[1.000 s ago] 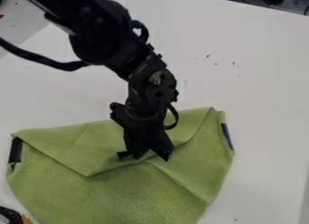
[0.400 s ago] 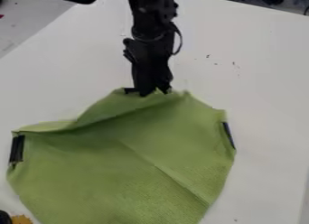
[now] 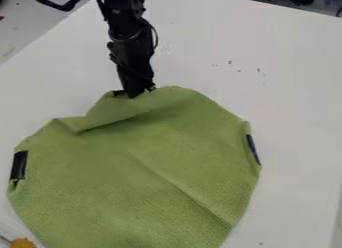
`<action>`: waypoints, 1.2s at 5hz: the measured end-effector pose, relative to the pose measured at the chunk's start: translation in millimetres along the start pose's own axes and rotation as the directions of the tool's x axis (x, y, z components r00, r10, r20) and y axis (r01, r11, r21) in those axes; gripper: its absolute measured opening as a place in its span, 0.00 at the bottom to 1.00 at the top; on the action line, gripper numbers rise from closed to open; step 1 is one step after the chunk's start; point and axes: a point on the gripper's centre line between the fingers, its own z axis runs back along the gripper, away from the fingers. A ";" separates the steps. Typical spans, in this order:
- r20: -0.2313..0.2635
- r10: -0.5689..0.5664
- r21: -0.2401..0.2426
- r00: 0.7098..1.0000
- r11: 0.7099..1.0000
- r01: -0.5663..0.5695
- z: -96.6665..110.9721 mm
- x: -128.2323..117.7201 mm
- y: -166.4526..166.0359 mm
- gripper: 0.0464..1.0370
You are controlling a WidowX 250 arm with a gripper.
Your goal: Unfold the cloth from the center to the top
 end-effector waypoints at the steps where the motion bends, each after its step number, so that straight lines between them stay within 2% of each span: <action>1: 0.006 -0.009 -0.005 1.000 1.000 0.009 -10.4 -4.6 12.1 0.01; 2: 0.017 -0.047 0.003 0.999 0.999 0.047 -16.8 0.6 17.0 0.01; 4: 0.022 -0.196 0.055 0.980 0.979 0.194 -12.9 27.4 22.0 0.01; 5: 0.018 -0.216 0.064 0.976 0.975 0.215 -7.9 32.4 27.2 0.03; 6: -0.007 -0.211 0.049 0.977 0.976 0.211 -5.3 36.8 32.3 0.19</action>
